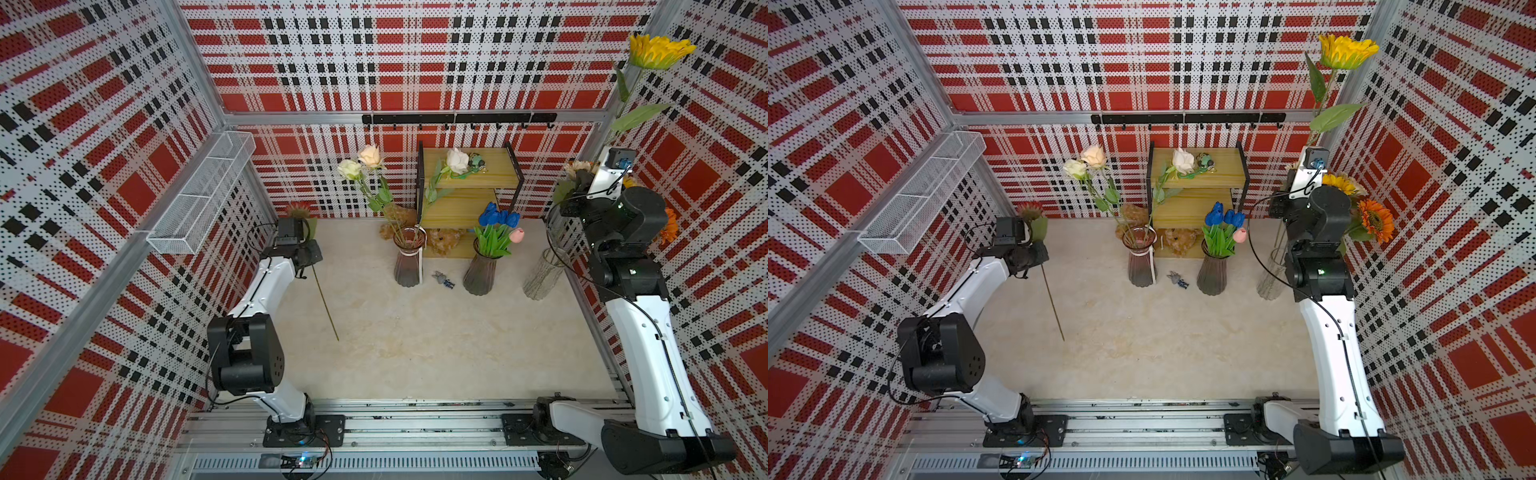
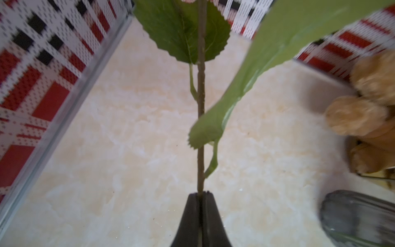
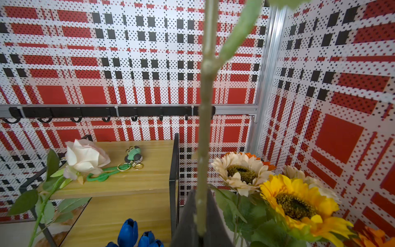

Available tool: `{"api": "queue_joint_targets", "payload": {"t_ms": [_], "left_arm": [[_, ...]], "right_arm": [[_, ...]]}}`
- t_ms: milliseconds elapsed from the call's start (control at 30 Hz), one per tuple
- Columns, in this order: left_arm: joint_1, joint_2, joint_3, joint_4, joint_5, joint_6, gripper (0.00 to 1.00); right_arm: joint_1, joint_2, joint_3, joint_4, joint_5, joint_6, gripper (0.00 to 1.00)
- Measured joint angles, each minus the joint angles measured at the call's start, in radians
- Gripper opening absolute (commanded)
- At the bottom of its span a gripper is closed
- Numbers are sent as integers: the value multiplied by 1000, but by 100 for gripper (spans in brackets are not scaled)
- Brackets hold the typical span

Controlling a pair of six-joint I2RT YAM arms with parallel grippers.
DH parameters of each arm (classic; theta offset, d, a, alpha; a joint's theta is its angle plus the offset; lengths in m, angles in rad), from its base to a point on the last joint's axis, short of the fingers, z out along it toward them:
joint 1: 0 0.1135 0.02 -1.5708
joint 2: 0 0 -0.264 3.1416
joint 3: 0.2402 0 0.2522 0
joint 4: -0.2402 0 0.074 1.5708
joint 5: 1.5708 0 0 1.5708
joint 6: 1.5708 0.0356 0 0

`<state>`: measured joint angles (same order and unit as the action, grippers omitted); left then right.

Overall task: Arrange the flowers in different vases according to their variety
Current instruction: Pick up the flower at the center of the board.

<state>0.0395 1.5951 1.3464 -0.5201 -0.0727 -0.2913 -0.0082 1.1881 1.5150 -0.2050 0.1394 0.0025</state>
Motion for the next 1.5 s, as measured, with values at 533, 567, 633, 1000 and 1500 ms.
{"api": "queue_joint_targets", "payload": {"t_ms": [533, 567, 633, 1000, 1500], "left_arm": [[-266, -264, -21, -43, -354, -79, 0], [-267, -270, -23, -43, -364, -81, 0], [-270, -282, -23, -46, -380, -87, 0], [-337, -300, -16, -68, -425, -105, 0], [-434, -294, 48, -80, -467, -104, 0]], "right_arm": [[-107, -1, -315, 292, 6, -28, 0], [-110, 0, -328, 310, 4, -27, 0], [-114, 7, -346, 347, -2, -23, 0], [-129, 59, -453, 482, -4, 31, 0], [-132, -56, -499, 402, 4, 86, 96]]}}
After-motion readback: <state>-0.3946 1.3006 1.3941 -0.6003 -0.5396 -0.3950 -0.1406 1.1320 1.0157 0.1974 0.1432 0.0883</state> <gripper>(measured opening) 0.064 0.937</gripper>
